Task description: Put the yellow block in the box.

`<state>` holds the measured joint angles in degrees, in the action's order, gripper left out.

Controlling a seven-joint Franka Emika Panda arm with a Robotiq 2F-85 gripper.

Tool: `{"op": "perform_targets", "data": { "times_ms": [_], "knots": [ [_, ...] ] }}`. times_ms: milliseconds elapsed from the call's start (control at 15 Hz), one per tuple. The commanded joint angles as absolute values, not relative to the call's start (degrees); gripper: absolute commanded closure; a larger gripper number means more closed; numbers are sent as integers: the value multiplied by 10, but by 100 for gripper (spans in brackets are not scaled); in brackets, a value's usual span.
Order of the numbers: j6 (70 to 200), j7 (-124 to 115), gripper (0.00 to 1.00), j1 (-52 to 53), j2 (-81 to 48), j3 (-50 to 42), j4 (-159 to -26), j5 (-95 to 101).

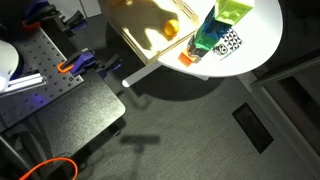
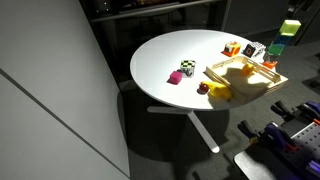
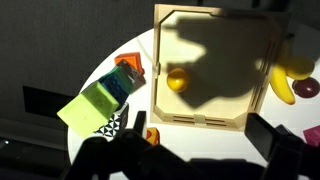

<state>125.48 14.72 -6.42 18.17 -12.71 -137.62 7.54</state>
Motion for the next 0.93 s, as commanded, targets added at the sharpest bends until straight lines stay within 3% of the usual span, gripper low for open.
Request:
{"op": "perform_targets", "data": {
  "times_ms": [0, 867],
  "knots": [
    [1256, 188, 0, -65, 118, -136, -1314, 46],
    [1223, 406, 0, -115, 9, -161, -1215, 11]
  ]
}}
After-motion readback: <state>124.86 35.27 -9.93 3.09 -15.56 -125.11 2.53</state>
